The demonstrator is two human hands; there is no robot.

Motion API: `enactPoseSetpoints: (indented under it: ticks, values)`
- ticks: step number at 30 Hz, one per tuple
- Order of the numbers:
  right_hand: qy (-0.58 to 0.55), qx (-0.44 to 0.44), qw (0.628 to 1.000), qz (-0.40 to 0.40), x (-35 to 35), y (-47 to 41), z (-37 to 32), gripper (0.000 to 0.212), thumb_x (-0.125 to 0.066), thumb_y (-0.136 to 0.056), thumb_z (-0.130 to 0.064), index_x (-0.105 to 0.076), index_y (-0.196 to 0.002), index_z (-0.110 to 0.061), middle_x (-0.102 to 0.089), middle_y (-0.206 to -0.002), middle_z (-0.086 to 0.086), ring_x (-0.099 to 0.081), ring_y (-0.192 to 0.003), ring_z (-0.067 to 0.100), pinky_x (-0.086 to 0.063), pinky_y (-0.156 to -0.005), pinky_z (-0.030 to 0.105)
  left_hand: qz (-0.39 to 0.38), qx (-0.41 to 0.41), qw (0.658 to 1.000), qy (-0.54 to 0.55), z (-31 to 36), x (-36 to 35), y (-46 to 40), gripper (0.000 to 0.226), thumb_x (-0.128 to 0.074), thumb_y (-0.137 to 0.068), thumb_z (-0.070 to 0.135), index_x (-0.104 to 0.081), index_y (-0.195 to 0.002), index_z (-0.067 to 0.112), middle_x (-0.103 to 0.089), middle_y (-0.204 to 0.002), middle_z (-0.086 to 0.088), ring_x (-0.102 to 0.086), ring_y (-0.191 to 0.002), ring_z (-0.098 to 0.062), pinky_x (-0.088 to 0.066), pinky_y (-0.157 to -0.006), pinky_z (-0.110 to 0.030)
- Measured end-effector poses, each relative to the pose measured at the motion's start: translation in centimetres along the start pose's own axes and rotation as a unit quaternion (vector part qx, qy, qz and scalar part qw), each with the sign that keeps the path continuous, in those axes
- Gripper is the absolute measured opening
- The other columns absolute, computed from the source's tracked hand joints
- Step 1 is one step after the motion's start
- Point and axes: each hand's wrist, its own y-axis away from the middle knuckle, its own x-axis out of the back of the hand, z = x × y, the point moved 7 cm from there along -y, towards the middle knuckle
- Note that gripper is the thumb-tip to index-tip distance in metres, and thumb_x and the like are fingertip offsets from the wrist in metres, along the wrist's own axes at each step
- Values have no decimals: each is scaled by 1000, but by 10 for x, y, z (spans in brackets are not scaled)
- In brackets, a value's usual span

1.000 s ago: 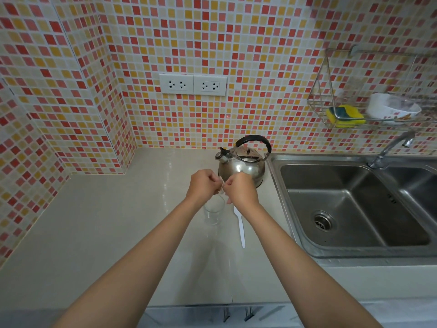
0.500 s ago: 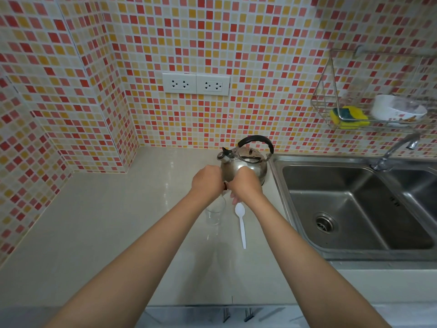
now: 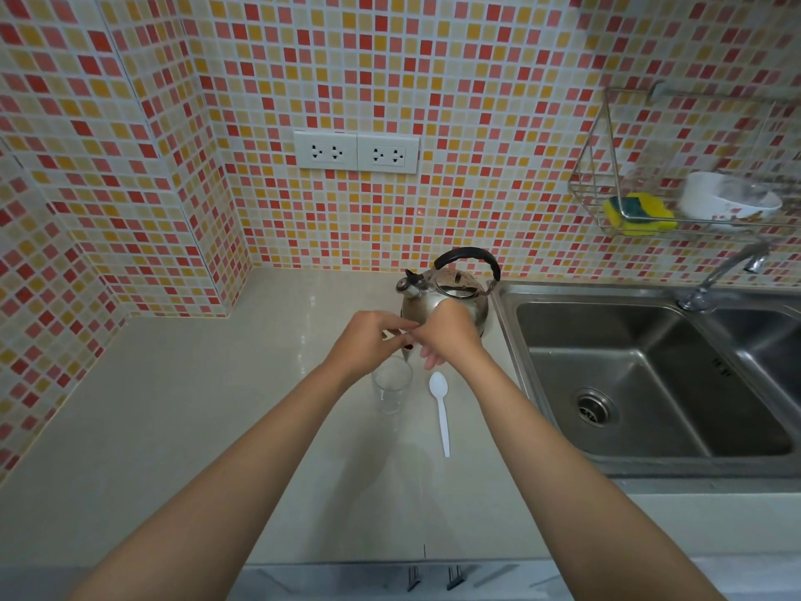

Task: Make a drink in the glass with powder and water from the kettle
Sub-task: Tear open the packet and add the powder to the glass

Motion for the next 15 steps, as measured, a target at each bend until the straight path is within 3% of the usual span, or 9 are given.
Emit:
enactPoseSetpoints:
  ticks: [3, 7, 12, 15]
  values:
    - [0, 7, 1000, 3, 4, 2, -1, 34, -60, -86, -30, -61, -61, -7, -58, -32, -3, -57, -28, 8, -38, -36, 15, -22, -8, 1000, 2, -9, -2, 4, 44, -75, -77, 27, -67, -121, 26, -69, -116, 3, -59, -106, -12, -47, -88, -24]
    - [-12, 32, 999, 33, 10, 4, -4, 30, -61, -84, -23, -63, -59, -7, -64, -45, -1, -57, -30, 9, -39, -40, 18, -20, -5, 1000, 9, -13, -8, 9, 71, -86, -64, 33, -60, -129, 26, -65, -115, 6, -58, -103, -9, -43, -88, -18]
    - [-26, 36, 998, 46, 13, 6, -5, 24, -60, -81, -15, -64, -59, -6, -67, -52, 2, -58, -34, 12, -47, -49, 20, 63, -27, 998, 9, -14, -6, 13, 54, -82, -72, 25, -65, -123, 21, -69, -112, 2, -62, -100, -11, -49, -90, -24]
    - [-24, 27, 999, 39, 15, 6, -3, 26, -61, -82, -15, -64, -57, -8, -70, -59, 3, -58, -35, 11, -44, -46, 21, 73, -17, 997, 14, -18, -5, 13, 48, -80, -74, 25, -67, -120, 22, -70, -107, 4, -63, -94, -9, -51, -87, -22]
